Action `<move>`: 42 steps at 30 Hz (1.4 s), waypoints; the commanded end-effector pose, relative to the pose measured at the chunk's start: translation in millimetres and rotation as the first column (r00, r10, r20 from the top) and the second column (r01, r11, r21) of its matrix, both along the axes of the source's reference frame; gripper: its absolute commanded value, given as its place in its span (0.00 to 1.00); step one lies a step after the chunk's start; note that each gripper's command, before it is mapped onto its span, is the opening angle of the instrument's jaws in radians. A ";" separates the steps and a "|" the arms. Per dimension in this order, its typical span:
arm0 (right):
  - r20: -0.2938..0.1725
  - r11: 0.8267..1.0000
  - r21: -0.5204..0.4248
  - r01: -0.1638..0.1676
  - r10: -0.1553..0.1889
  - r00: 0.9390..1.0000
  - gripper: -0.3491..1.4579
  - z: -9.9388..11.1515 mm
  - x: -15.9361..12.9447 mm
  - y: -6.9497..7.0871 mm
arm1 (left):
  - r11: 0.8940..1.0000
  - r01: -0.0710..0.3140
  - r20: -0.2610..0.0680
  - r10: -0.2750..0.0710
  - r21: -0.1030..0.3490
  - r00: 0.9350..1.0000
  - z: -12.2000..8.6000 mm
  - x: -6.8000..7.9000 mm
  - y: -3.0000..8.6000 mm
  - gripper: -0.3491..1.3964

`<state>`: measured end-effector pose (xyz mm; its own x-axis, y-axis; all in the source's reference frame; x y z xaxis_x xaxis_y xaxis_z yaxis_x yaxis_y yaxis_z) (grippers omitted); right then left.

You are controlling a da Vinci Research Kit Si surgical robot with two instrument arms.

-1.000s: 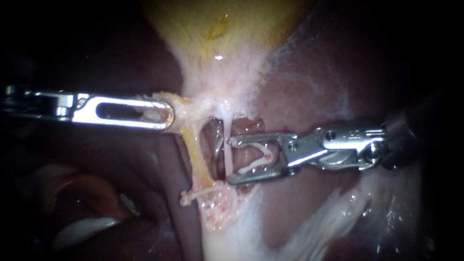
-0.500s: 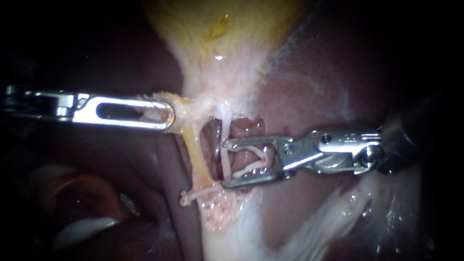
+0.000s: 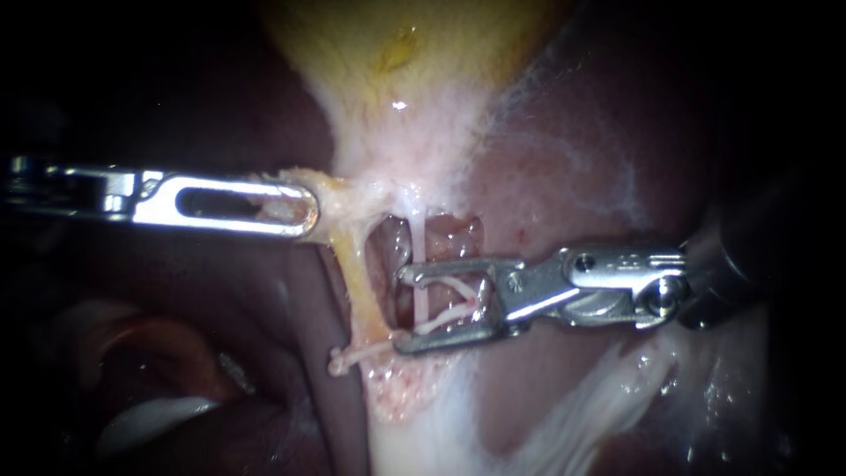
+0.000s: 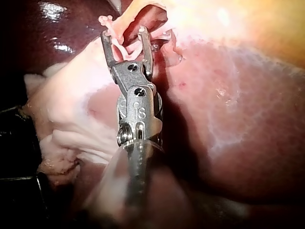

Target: Clipping second clip left tube

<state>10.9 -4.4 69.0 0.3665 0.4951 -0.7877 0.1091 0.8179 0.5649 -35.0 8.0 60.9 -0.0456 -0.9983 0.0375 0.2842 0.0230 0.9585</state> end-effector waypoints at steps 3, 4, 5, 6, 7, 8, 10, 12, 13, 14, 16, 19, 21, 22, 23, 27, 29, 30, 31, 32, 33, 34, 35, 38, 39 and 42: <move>0.002 1.000 0.003 0.001 -0.001 1.000 0.43 0.3 0.5 -0.3 | 1.000 -0.002 0.002 0.002 0.001 1.000 0.0 0.0 0.0 0.00; 0.003 1.000 0.007 0.002 -0.002 1.000 0.43 0.5 0.7 -0.5 | 1.000 -0.002 0.002 0.002 0.001 1.000 0.0 -0.1 0.0 0.00; 0.001 1.000 0.007 0.005 -0.005 1.000 0.43 0.7 0.9 -0.7 | 1.000 -0.002 0.002 0.002 0.001 1.000 0.0 -0.1 0.0 0.00; 0.003 1.000 0.010 0.004 -0.004 1.000 0.43 0.9 1.1 -0.9 | 1.000 -0.002 0.002 0.002 0.001 1.000 0.0 -0.1 0.0 0.00; 0.004 1.000 0.014 0.006 -0.006 1.000 0.43 1.3 1.4 -1.2 | 1.000 -0.002 0.002 0.002 0.001 1.000 0.0 -0.1 0.0 0.00; 0.006 1.000 0.017 0.005 -0.005 1.000 0.43 1.5 1.6 -1.4 | 1.000 -0.002 0.002 0.002 0.001 1.000 -0.1 -0.1 0.0 0.00; 0.006 1.000 0.021 0.010 -0.010 1.000 0.43 1.8 2.0 -1.8 | 1.000 -0.002 0.002 0.002 0.001 1.000 -0.1 -0.1 0.0 0.00; 0.004 1.000 0.025 0.016 -0.016 1.000 0.43 2.1 2.5 -2.1 | 1.000 -0.002 0.002 0.002 0.001 1.000 -0.1 -0.1 0.0 0.00; 0.000 1.000 0.023 0.021 -0.021 1.000 0.43 2.2 2.7 -2.2 | 1.000 -0.002 0.002 0.002 0.001 1.000 -0.1 -0.2 0.0 0.00; 0.000 0.999 0.033 0.025 -0.025 1.000 0.43 2.3 2.9 -2.3 | 1.000 -0.004 0.003 0.004 0.001 1.000 -0.1 -0.2 0.0 0.00; -0.005 0.999 0.032 0.034 -0.034 0.999 0.43 2.5 3.2 -2.5 | 1.000 -0.004 0.003 0.004 0.001 1.000 -0.1 -0.3 0.0 0.00; -0.004 0.999 0.035 0.034 -0.034 0.999 0.43 2.7 3.8 -2.8 | 1.000 -0.004 0.003 0.004 0.001 1.000 -0.2 -0.3 -0.1 0.00; -0.002 0.999 0.032 0.032 -0.032 0.999 0.43 2.8 4.3 -2.9 | 1.000 -0.003 0.003 0.003 0.001 1.000 -0.2 -0.4 -0.1 0.00; 0.000 0.999 0.037 0.031 -0.031 1.000 0.43 2.9 4.4 -3.0 | 1.000 -0.003 0.003 0.003 0.001 1.000 -0.2 -0.4 -0.1 0.00; -0.001 0.999 0.037 0.033 -0.033 0.999 0.43 2.9 4.6 -3.1 | 1.000 -0.006 0.005 0.006 0.002 1.000 -0.2 -0.4 -0.1 0.00; -0.015 0.998 0.062 0.032 -0.031 0.999 0.43 3.1 5.3 -3.2 | 1.000 -0.006 0.005 0.006 0.002 1.000 -0.2 -0.6 -0.1 0.00; -0.025 0.997 0.076 0.031 -0.029 0.999 0.43 3.1 5.6 -3.3 | 1.000 -0.005 0.005 0.005 0.002 1.000 -0.3 -0.6 -0.1 0.00; -0.029 0.996 0.089 0.026 -0.024 0.999 0.42 3.2 5.9 -3.3 | 1.000 -0.006 0.005 0.006 0.002 1.000 -0.3 -0.7 -0.1 0.00; -0.032 0.995 0.096 0.028 -0.025 0.999 0.42 3.3 6.0 -3.3 | 1.000 -0.005 0.005 0.005 0.002 1.000 -0.3 -0.7 -0.1 0.00; -0.033 0.994 0.103 0.028 -0.025 0.999 0.42 3.4 6.2 -3.3 | 1.000 -0.005 0.005 0.005 0.002 1.000 -0.3 -0.7 -0.1 0.00; -0.033 0.994 0.108 0.030 -0.027 0.999 0.42 3.5 6.4 -3.4 | 1.000 -0.005 0.005 0.005 0.002 1.000 -0.3 -0.7 -0.1 0.00; -0.033 0.994 0.107 0.031 -0.027 0.999 0.42 3.6 6.6 -3.5 | 1.000 -0.006 0.005 0.006 0.002 1.000 -0.3 -0.7 -0.1 0.00; -0.032 0.993 0.112 0.033 -0.030 0.999 0.42 3.8 6.8 -3.6 | 1.000 -0.006 0.005 0.006 0.002 1.000 -0.3 -0.7 -0.1 0.00; -0.037 0.991 0.125 0.043 -0.039 0.999 0.41 4.1 7.4 -3.8 | 1.000 -0.006 0.005 0.006 0.002 1.000 -0.3 -0.8 -0.1 0.00; -0.041 0.990 0.130 0.053 -0.048 0.998 0.41 4.2 7.5 -3.9 | 1.000 -0.006 0.006 0.006 0.002 1.000 -0.3 -0.8 -0.1 0.00; -0.045 0.988 0.144 0.053 -0.047 0.998 0.40 4.4 7.8 -4.0 | 1.000 -0.006 0.005 0.006 0.002 1.000 -0.3 -0.8 -0.1 0.00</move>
